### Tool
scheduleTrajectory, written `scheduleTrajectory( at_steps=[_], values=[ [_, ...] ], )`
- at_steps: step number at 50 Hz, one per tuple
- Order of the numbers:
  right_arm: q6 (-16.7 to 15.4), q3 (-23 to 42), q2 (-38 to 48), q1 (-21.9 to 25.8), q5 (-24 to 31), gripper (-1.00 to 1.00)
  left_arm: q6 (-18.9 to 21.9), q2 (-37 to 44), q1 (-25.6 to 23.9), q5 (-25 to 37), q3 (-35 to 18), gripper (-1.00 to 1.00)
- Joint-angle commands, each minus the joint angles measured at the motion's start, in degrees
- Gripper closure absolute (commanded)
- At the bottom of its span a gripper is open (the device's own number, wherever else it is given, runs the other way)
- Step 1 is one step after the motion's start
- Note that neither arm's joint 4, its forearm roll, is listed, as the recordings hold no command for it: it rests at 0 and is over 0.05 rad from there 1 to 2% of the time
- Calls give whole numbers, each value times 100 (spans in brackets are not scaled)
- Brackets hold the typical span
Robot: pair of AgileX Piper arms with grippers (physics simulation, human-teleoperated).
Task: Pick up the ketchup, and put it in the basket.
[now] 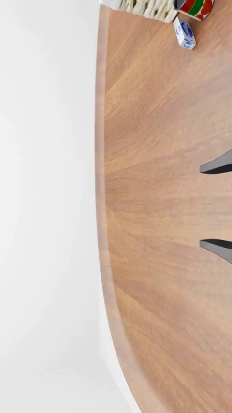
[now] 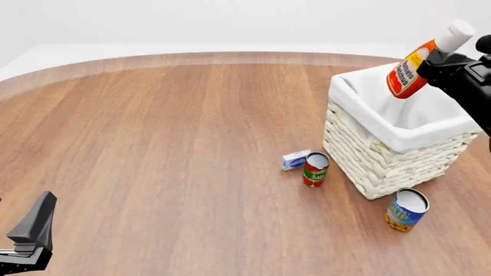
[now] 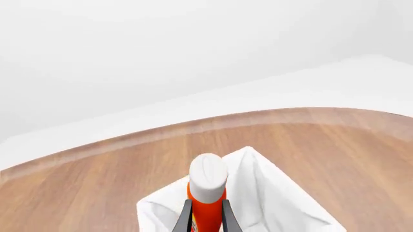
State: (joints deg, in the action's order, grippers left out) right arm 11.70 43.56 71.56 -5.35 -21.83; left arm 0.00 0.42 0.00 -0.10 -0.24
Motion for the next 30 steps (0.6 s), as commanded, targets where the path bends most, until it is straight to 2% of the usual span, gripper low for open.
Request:
scheduleTrajectory(
  at_steps=[1, 6, 19, 30],
  values=[
    [-91, -10, 273, -123, -42, 100, 0, 0, 0, 0, 0, -100],
    [-246, 119, 537, -168, 47, 100, 0, 0, 0, 0, 0, -100],
    [-416, 406, 1096, -173, 116, 100, 0, 0, 0, 0, 0, -100],
    [-542, 519, 1223, -131, 203, 100, 0, 0, 0, 0, 0, -100]
  ],
)
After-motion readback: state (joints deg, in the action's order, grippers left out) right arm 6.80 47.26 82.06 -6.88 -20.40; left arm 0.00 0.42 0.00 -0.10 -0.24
